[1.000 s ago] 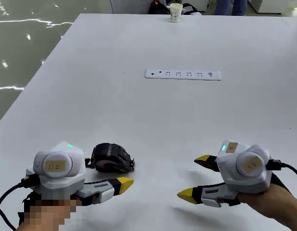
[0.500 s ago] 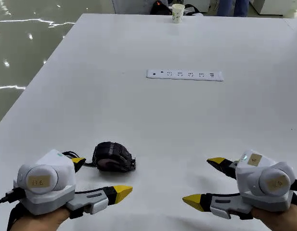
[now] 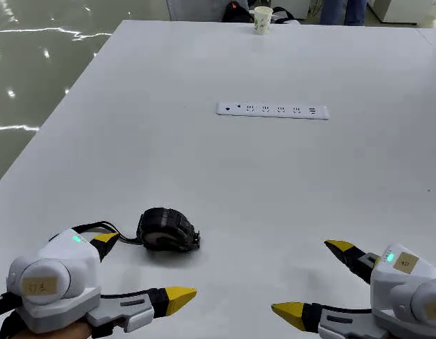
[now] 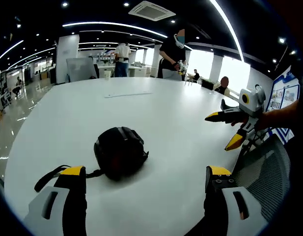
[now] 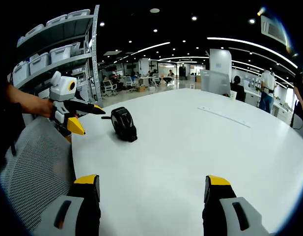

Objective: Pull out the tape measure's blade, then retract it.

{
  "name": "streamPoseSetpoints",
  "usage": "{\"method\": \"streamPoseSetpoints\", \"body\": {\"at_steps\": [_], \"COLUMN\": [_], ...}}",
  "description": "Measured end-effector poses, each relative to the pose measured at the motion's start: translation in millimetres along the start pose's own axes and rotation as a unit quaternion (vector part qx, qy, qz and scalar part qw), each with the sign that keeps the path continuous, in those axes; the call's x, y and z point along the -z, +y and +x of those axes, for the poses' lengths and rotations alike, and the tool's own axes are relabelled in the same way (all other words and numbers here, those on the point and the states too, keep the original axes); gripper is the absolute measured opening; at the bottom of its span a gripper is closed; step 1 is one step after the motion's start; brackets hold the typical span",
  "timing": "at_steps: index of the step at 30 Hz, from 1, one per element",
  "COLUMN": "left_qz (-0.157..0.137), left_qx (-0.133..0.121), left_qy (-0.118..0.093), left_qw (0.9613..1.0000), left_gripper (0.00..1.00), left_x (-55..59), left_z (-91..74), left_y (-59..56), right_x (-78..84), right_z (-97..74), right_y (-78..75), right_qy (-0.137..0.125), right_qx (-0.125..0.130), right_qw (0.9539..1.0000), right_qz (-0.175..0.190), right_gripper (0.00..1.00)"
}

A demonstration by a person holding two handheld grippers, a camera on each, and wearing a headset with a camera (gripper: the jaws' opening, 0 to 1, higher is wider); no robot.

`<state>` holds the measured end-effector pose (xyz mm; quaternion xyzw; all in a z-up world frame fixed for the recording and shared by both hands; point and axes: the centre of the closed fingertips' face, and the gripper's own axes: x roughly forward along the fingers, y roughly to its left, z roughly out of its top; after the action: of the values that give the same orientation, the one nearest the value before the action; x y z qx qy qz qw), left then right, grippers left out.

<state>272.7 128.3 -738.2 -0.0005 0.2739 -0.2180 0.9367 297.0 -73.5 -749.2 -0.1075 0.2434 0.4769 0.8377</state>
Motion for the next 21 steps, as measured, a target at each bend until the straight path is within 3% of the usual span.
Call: {"method": "streamPoseSetpoints", "body": {"at_steps": [15, 21], "left_qz": [0.021, 0.025], "left_qx": [0.006, 0.012], "left_qy": [-0.025, -0.017], "left_qw": [0.9995, 0.9995], "left_gripper": [0.99, 0.99], "left_x": [-0.4, 1.5], "left_z": [-10.0, -12.9], "left_y": [-4.6, -7.5], "right_x": [3.9, 6.2], "right_z": [-15.1, -18.7], "right_y": [1.3, 0.1], "right_qy": [-0.015, -0.019], "right_qx": [0.016, 0.023], "right_qw": [0.9995, 0.9992], "right_qz": [0.023, 0.028], "right_gripper": [0.96, 0.99]}}
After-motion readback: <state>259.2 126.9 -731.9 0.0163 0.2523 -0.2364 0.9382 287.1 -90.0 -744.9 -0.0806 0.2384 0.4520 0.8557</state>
